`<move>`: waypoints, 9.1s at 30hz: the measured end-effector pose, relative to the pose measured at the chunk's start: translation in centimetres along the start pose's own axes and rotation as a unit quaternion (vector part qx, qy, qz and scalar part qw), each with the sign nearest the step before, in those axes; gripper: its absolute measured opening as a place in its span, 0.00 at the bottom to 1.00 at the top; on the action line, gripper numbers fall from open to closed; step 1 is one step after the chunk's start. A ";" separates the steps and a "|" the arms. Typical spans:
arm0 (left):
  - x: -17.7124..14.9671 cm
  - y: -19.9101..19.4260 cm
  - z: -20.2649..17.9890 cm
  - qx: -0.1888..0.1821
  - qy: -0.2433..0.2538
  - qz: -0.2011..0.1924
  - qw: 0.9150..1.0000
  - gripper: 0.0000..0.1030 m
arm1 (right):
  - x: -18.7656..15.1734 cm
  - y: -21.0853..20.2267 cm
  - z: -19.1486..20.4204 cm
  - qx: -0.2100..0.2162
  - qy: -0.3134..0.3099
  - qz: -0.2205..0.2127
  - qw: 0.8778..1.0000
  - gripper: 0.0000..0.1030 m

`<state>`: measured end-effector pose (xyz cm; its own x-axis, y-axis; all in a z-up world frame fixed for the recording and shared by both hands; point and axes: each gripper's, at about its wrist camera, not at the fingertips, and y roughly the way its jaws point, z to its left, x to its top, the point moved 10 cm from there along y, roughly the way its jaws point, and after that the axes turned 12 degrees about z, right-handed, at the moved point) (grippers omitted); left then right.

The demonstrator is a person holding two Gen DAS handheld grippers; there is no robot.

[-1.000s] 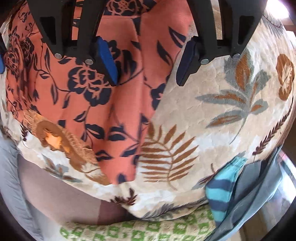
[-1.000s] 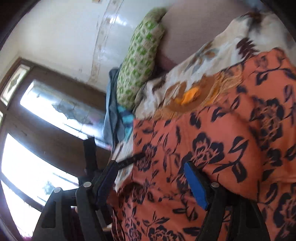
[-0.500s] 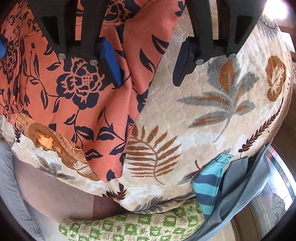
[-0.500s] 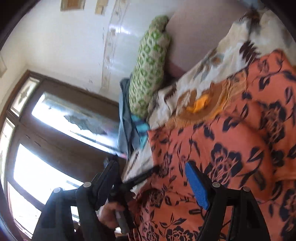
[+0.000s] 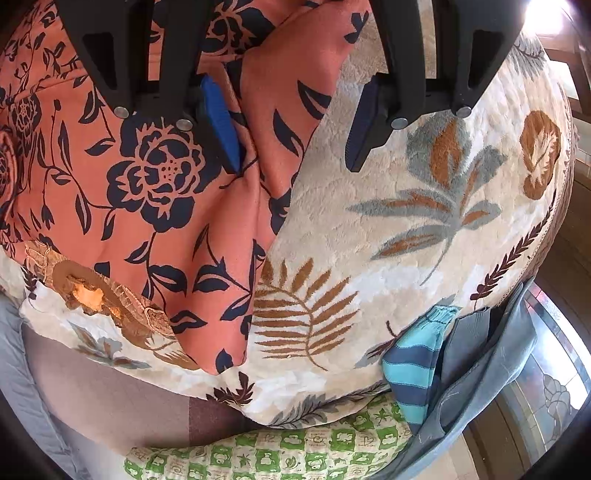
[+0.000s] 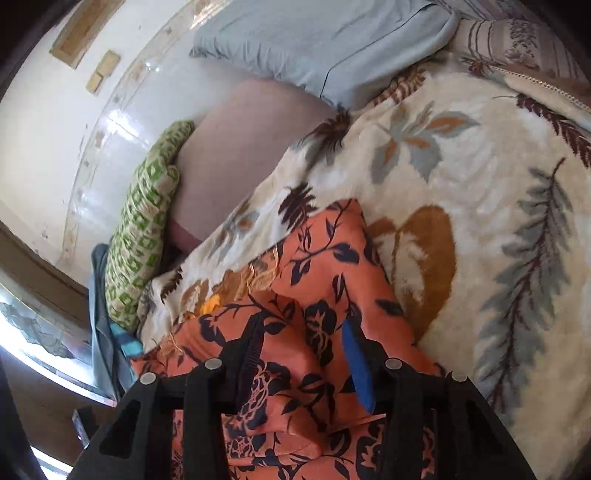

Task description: Fold small clothes

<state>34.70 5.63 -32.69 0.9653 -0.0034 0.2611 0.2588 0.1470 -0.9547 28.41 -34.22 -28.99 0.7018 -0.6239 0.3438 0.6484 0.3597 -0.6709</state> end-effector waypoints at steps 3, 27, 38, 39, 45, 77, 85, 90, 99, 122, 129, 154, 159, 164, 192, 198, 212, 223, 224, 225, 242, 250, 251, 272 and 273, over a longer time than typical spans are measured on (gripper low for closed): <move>0.0 -0.1 -0.3 0.016 0.012 -0.002 1.000 0.59 | -1.6 0.3 4.5 0.059 -0.077 0.028 0.995 0.49; -0.5 -0.2 0.8 0.023 0.032 -0.009 0.999 0.63 | 3.0 -5.2 -1.8 0.041 0.041 -0.101 0.993 0.45; -3.5 -0.3 10.0 0.042 -0.085 -0.003 0.996 0.19 | 3.0 -3.2 -0.8 0.092 0.057 -0.026 0.994 0.58; -3.4 -0.9 10.0 0.022 -0.094 -0.009 0.995 0.19 | 2.1 -1.6 -0.1 0.096 0.047 0.011 0.994 0.58; -1.5 -3.3 3.1 -0.049 -0.030 -0.040 0.998 0.53 | -1.7 4.3 -1.5 0.020 0.069 0.120 0.990 0.53; -25.4 -2.9 6.0 -0.095 0.063 0.091 0.989 0.66 | -17.8 -15.3 -5.4 -0.060 -0.086 0.111 0.988 0.74; -25.0 -3.7 4.6 -0.124 0.072 0.072 0.987 0.53 | -24.4 -12.7 -9.4 -0.198 -0.116 0.227 0.946 0.75; -24.8 -4.1 5.6 -0.159 0.062 0.078 0.982 0.38 | -27.2 -12.1 -9.4 -0.169 -0.132 0.283 0.935 0.09; -22.7 -6.9 8.3 -0.240 0.053 0.068 0.967 0.08 | -20.1 -19.8 -1.2 0.059 -0.111 0.177 0.976 0.07; 5.2 -7.4 3.8 -0.303 -0.013 0.032 0.953 0.08 | 4.7 -9.0 2.1 0.127 0.011 0.051 0.991 0.07; 12.6 -2.4 3.8 -0.268 -0.086 -0.027 0.959 0.49 | 9.6 1.3 -3.0 0.103 0.119 0.070 0.985 0.19; 1.0 0.4 4.1 -0.296 -0.239 -0.048 0.924 0.56 | -14.4 18.9 19.1 -0.113 -0.364 0.254 0.889 0.53; 2.8 -0.5 3.3 -0.304 -0.216 -0.065 0.926 0.56 | -4.5 21.6 23.0 -0.127 -0.293 0.166 0.933 0.50; 3.6 -1.7 5.1 -0.288 -0.224 -0.092 0.927 0.56 | 1.9 17.3 25.2 -0.116 -0.254 0.078 0.957 0.50; 1.3 0.6 9.1 -0.125 -0.211 -0.037 0.969 0.56 | -11.4 18.2 26.6 -0.132 -0.329 0.150 0.923 0.50; 1.8 1.3 9.6 -0.112 -0.207 -0.027 0.972 0.58 | -14.6 27.8 26.7 -0.184 -0.338 0.217 0.897 0.39; 2.8 -4.8 1.6 -0.134 -0.031 -0.124 0.983 0.80 | -7.6 11.5 18.9 -0.151 -0.258 0.101 0.949 0.42; -0.2 -2.0 -6.8 -0.064 0.140 -0.077 0.985 0.88 | -8.7 7.2 3.8 -0.224 -0.172 0.066 0.957 0.45; -0.1 -1.9 -6.8 -0.058 0.142 -0.080 0.985 0.88 | -8.7 7.3 3.9 -0.232 -0.182 0.066 0.953 0.46; 0.1 -1.8 -6.7 -0.060 0.136 -0.082 0.985 0.88 | -8.6 7.3 4.2 -0.236 -0.189 0.066 0.951 0.46; 1.3 0.8 -5.3 -0.081 0.045 -0.057 0.994 1.00 | -6.7 8.4 4.1 -0.228 -0.185 0.087 0.952 0.47; -1.5 -3.2 -4.1 -0.069 0.046 -0.071 0.994 1.00 | -5.6 5.0 5.1 -0.197 -0.172 0.035 0.965 0.47; -1.9 -3.7 -4.0 -0.068 0.048 -0.078 0.993 1.00 | -5.7 4.7 5.4 -0.195 -0.175 0.031 0.965 0.47; -0.5 -2.5 -2.3 -0.091 0.012 -0.067 0.994 1.00 | -7.7 6.5 8.4 -0.156 -0.220 0.026 0.963 0.50; -0.5 -1.8 -2.3 -0.088 0.011 -0.056 0.994 1.00 | -7.9 6.5 9.0 -0.148 -0.228 0.025 0.962 0.50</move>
<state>33.81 3.06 -31.47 0.9300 -0.0316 0.3663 0.3654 -0.0306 -0.9304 29.74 -20.68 -30.20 0.8299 -0.2180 0.5135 0.5457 0.1260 -0.8285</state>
